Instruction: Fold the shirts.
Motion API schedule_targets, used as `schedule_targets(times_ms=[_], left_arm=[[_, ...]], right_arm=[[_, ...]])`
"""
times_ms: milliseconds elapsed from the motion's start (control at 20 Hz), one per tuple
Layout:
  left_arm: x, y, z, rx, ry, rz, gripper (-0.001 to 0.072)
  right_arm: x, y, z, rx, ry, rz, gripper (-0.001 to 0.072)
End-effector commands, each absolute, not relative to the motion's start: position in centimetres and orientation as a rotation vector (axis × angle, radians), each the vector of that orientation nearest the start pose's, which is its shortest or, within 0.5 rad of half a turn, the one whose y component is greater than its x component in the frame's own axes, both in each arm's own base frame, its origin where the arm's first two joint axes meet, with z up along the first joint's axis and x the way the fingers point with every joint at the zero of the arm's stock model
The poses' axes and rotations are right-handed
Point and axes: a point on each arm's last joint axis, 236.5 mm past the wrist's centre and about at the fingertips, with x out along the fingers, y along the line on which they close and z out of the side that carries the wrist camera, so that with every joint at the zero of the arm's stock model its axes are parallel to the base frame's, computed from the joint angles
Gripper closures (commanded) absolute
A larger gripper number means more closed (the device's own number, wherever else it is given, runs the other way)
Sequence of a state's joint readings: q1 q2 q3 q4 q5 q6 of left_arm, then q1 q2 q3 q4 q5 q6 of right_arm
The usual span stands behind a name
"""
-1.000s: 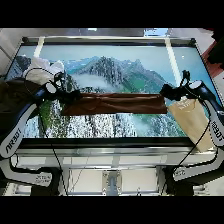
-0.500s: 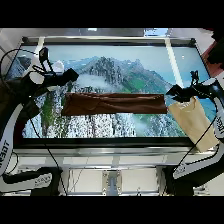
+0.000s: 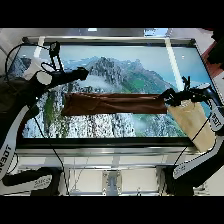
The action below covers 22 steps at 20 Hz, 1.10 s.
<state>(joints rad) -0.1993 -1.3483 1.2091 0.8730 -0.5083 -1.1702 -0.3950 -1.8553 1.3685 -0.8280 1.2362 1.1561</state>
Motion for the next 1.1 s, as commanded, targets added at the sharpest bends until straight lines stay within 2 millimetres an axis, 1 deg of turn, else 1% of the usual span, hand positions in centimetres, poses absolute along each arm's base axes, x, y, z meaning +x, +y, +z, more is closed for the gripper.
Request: schedule_targets(times_ms=[0,50,100,150,200,250,300,350,400,450,550,650,750,850,950,1050], left_arm=[[50.0,-18.8,11.7,-0.236,0.565,-0.452,0.0134],[49.9,-19.0,11.6,-0.235,0.568,-0.456,0.0135],[49.9,-19.2,11.5,-0.234,0.571,-0.459,0.0146],[49.8,-19.3,11.3,-0.233,0.578,-0.463,0.0293],[49.8,-19.5,10.8,-0.233,0.588,-0.466,0.0502],[49.7,-20.0,10.3,-0.237,0.602,-0.472,0.0657],[49.6,-20.6,9.6,-0.239,0.620,-0.482,0.0693],[49.2,-21.5,8.6,-0.240,0.651,-0.499,0.0694],[48.5,-22.6,7.5,-0.243,0.689,-0.520,0.0694],[47.5,-24.2,6.0,-0.244,0.744,-0.553,0.0695],[44.6,-27.6,2.4,-0.274,0.896,-0.606,0.0696],[41.9,-30.8,-1.7,-0.275,1.026,-0.641,0.0695],[40.3,-33.3,-4.7,-0.282,1.110,-0.649,0.0695],[39.3,-35.3,-6.9,-0.267,1.162,-0.671,0.0695],[39.2,-36.5,-7.8,-0.268,1.179,-0.683,0.0695],[39.9,-36.3,-7.7,-0.263,1.161,-0.676,0.0695]], right_arm=[[43.0,-0.2,-11.2,0.705,1.417,0.394,0.0075],[42.9,0.3,-11.1,0.705,1.421,0.408,0.0115],[43.0,0.7,-11.0,0.707,1.421,0.416,0.0117],[43.1,1.2,-10.7,0.721,1.416,0.431,0.0162],[43.4,1.7,-10.2,0.746,1.400,0.452,0.0312],[43.6,2.6,-9.2,0.781,1.376,0.499,0.0549],[43.9,3.6,-7.8,0.805,1.335,0.578,0.0673],[44.2,4.6,-6.0,0.833,1.288,0.647,0.0681],[44.6,5.2,-4.4,0.857,1.250,0.682,0.0682],[45.1,5.4,-2.8,0.856,1.216,0.699,0.0682],[45.9,5.6,0.2,0.795,1.169,0.712,0.0683],[46.4,6.5,3.3,0.752,1.141,0.713,0.0683],[46.4,8.7,6.5,0.697,1.121,0.756,0.0683],[46.0,11.7,9.0,0.652,1.120,0.810,0.0683],[45.7,15.1,11.0,0.609,1.124,0.864,0.0683],[45.1,18.6,12.3,0.553,1.120,0.919,0.0683]])
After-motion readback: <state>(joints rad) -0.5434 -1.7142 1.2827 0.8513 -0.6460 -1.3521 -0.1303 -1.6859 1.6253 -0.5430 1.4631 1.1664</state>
